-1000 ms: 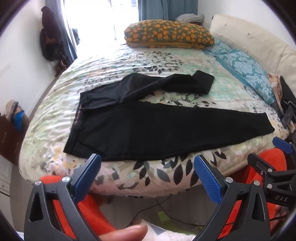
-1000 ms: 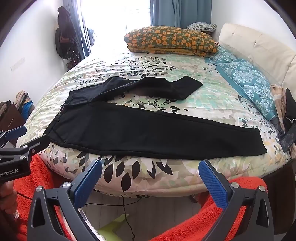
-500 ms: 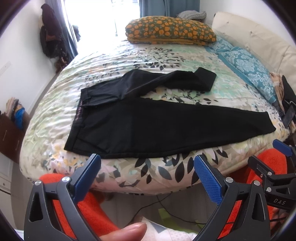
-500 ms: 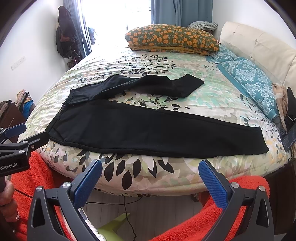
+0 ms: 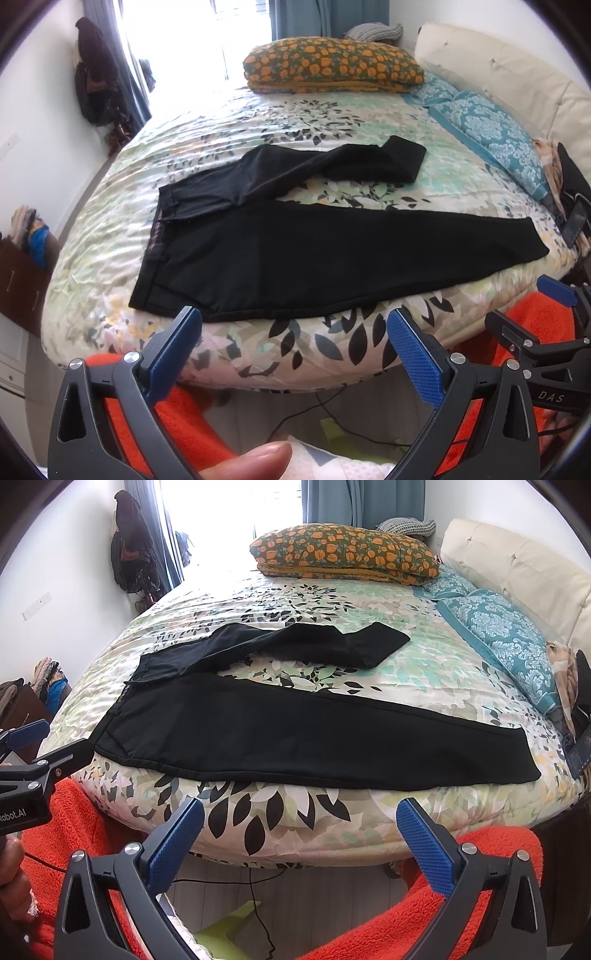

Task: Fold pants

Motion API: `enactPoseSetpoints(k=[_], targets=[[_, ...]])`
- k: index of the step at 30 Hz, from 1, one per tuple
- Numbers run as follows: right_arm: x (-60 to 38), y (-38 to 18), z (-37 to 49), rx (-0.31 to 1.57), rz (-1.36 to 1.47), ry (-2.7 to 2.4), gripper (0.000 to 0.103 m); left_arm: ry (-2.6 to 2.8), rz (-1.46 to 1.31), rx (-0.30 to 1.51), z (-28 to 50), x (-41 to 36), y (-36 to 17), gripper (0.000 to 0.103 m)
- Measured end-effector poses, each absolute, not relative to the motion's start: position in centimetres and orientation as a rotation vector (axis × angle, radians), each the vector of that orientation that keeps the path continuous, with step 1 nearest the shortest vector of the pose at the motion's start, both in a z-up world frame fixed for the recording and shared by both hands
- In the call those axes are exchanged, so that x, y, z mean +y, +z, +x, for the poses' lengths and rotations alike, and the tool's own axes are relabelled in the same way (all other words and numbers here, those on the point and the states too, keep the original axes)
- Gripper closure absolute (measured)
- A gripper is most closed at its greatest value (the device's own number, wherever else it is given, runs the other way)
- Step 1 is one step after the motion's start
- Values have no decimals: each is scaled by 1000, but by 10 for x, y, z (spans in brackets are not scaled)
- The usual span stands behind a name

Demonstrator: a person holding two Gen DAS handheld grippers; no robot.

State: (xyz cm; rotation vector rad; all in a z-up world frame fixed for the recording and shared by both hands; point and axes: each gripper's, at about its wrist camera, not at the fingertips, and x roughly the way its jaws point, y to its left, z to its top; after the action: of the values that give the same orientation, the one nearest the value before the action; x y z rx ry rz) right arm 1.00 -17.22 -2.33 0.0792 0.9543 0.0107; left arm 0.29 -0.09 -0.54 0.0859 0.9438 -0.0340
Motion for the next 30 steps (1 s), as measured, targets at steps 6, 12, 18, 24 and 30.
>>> enactPoseSetpoints(k=[6, 12, 18, 24, 30], targets=[[-171, -23, 11, 956, 74, 19, 0, -38, 73, 964, 4, 1, -9, 2], [-170, -26, 12, 968, 73, 24, 0, -39, 70, 961, 4, 2, -9, 2], [-170, -27, 12, 970, 73, 28, 0, -38, 71, 971, 4, 2, -12, 2], [-169, -30, 12, 979, 76, 33, 0, -40, 72, 978, 4, 1, -13, 2], [-169, -30, 12, 981, 77, 35, 0, -38, 76, 975, 5, 0, -13, 2]])
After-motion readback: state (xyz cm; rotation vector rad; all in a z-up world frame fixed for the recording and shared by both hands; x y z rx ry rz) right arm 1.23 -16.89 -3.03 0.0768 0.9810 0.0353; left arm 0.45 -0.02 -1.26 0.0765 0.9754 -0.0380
